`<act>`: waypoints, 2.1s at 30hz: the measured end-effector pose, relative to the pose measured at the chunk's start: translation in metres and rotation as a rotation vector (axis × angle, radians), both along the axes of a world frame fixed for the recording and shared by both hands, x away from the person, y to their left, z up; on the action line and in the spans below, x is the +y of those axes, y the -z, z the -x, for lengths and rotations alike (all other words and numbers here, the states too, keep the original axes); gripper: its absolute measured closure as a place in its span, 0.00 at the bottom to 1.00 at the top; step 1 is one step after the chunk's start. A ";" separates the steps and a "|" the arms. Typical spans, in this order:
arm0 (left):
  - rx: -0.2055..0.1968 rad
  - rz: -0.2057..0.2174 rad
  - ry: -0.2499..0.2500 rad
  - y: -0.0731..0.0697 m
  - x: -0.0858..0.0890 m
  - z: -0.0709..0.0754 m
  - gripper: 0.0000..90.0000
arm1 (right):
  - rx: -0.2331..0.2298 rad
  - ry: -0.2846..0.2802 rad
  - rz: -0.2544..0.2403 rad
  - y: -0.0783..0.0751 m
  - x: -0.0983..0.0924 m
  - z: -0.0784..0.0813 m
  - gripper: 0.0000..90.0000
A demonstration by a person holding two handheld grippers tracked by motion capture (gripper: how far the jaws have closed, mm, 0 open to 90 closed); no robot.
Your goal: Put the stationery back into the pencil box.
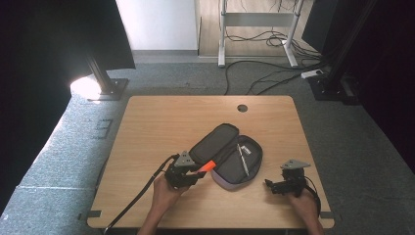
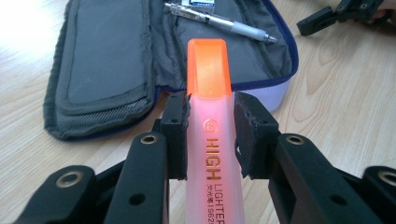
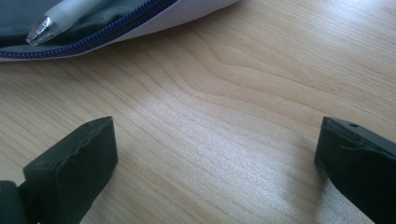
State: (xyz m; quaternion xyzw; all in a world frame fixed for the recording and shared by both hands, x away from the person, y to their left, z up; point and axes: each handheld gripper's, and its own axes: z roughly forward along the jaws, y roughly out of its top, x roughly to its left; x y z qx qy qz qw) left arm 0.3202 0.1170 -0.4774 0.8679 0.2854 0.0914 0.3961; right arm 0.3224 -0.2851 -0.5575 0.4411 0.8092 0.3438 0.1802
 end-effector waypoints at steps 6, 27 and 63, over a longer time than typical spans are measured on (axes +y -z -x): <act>0.002 -0.004 0.012 -0.003 -0.010 -0.009 0.74 | 0.000 0.000 0.000 0.000 0.000 0.000 0.00; 0.006 -0.019 0.050 -0.009 -0.054 -0.044 0.74 | 0.000 0.000 0.000 0.000 0.000 0.000 0.00; 0.011 -0.083 0.038 0.017 -0.117 -0.083 0.74 | 0.000 0.001 0.000 0.000 0.000 0.000 0.00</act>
